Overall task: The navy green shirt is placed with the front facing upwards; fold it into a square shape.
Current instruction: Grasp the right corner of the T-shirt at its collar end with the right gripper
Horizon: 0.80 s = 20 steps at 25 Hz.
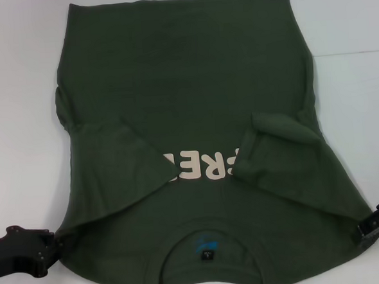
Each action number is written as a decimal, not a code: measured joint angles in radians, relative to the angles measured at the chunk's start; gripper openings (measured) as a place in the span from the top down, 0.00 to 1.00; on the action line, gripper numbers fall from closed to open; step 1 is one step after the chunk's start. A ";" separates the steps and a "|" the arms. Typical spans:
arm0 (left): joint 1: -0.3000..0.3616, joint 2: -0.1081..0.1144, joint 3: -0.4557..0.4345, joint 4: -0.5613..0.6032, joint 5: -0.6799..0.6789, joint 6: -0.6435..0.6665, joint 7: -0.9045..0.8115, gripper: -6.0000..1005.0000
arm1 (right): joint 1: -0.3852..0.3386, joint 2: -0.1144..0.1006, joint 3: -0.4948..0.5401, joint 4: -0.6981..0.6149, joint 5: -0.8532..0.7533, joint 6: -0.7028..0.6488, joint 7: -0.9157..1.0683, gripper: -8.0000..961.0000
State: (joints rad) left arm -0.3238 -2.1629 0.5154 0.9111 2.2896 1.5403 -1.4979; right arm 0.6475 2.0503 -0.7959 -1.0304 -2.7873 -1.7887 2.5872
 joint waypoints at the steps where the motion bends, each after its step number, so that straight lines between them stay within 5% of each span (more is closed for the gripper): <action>1: 0.000 0.000 0.000 0.000 0.000 0.000 0.000 0.96 | 0.000 -0.002 0.001 0.009 0.004 0.003 -0.001 0.15; 20: -0.001 0.000 0.000 -0.004 0.002 -0.002 -0.002 0.96 | -0.002 -0.003 -0.005 0.018 0.008 0.061 -0.002 0.15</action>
State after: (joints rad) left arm -0.3253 -2.1629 0.5154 0.9066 2.2918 1.5385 -1.4997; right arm 0.6459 2.0474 -0.8009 -1.0124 -2.7796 -1.7274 2.5847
